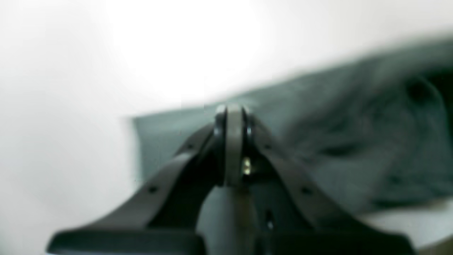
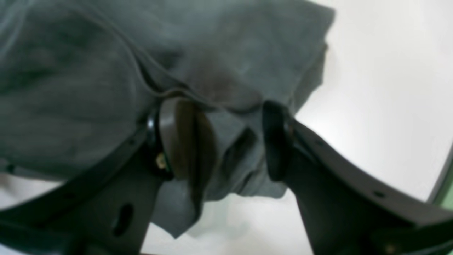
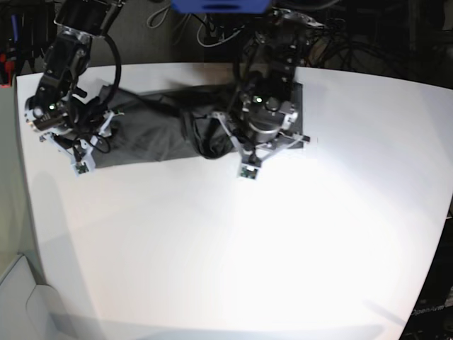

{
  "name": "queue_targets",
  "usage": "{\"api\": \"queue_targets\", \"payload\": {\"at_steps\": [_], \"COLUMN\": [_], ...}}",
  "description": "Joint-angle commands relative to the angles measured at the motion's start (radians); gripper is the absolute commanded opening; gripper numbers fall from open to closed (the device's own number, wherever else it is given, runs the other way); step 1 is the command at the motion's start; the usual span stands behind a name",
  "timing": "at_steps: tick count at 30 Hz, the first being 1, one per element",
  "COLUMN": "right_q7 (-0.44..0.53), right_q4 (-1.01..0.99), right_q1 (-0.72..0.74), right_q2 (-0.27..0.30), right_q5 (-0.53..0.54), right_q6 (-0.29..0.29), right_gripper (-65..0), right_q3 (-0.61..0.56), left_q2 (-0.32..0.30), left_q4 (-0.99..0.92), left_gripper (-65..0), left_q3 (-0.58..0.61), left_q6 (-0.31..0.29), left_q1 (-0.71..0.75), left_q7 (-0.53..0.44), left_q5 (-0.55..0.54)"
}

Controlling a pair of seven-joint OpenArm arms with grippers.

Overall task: Layout the t-shirt on the table in an organized manner, then fold the t-shirt properly
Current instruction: 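Move the left gripper along the strip toward the right gripper, pinching fabric, then lift the strip end with the right gripper and fold it toward the left gripper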

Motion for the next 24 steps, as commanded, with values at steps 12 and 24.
{"api": "queue_targets", "payload": {"at_steps": [12, 24], "right_q7": [0.015, 0.01], "right_q4": [0.02, 0.026], "right_q1": [0.032, 0.034], "right_q2": [0.01, 0.009], "right_q5": [0.01, 0.01], "right_q6": [-0.001, -0.001], "right_gripper": [-32.2, -29.4], "right_q3": [0.007, 0.018], "left_q2": [-0.055, -0.218], "left_q4": [0.245, 0.246], "left_gripper": [-65.0, -65.0], "left_q3": [0.22, -0.104], "left_q6": [0.002, -0.001], "left_q1": [0.001, 0.15], "left_q7": [-0.058, -0.072], "left_q5": [0.003, 0.003]}}
